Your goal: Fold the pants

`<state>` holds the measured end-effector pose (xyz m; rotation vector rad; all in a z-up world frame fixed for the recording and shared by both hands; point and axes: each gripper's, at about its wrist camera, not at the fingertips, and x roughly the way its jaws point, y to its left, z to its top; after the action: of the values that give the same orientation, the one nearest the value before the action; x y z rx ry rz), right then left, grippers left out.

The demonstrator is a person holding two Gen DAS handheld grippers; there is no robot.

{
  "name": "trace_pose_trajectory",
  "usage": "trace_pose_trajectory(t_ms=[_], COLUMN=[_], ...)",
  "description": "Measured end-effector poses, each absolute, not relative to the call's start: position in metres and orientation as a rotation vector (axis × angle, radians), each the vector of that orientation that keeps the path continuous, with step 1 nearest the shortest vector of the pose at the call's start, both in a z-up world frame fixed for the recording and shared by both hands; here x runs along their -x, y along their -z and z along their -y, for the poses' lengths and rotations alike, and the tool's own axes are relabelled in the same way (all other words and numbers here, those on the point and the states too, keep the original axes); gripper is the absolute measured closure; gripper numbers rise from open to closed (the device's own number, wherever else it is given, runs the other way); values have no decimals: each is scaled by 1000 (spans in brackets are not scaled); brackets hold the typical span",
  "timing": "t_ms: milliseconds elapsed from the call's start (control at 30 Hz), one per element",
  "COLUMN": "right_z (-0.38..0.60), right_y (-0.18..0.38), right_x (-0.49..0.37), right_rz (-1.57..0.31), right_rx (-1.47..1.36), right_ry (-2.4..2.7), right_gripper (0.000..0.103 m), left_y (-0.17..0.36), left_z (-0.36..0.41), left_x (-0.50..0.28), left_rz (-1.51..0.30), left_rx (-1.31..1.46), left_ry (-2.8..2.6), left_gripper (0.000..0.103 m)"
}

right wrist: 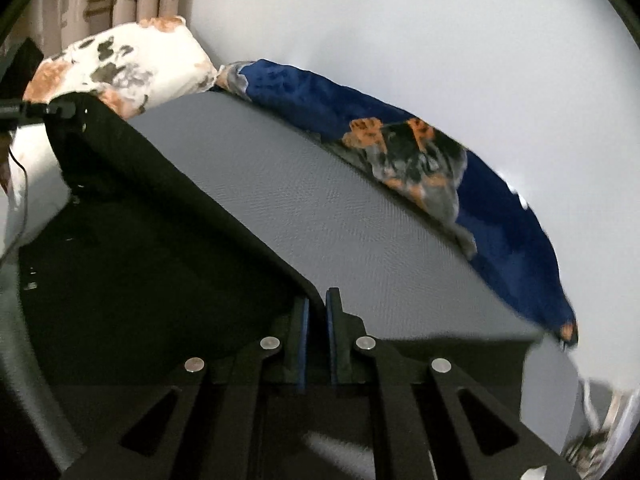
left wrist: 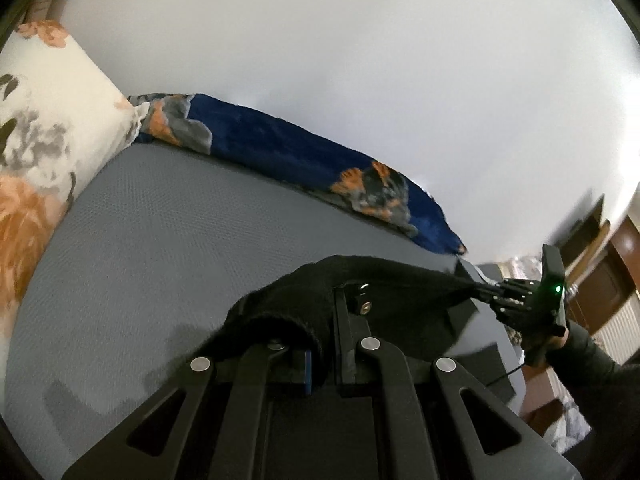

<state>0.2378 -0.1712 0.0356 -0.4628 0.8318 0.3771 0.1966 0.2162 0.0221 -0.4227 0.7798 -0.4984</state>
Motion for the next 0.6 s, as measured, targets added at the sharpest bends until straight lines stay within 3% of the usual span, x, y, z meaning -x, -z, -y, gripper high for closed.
trace_pose_trajectory(t_ms=[267, 600], right_z=[177, 168], right_y=[-16, 67], right_x=[-134, -89], right_rz=[-917, -1109], right_rx=[360, 362], right_ry=[-401, -422], right_gripper=[98, 98], left_y=[8, 92], left_z=[-225, -219], left_x=[-113, -59], left_rz=[-844, -1089], left_rx=[407, 350], left_ry=[552, 489], left_gripper=[94, 88])
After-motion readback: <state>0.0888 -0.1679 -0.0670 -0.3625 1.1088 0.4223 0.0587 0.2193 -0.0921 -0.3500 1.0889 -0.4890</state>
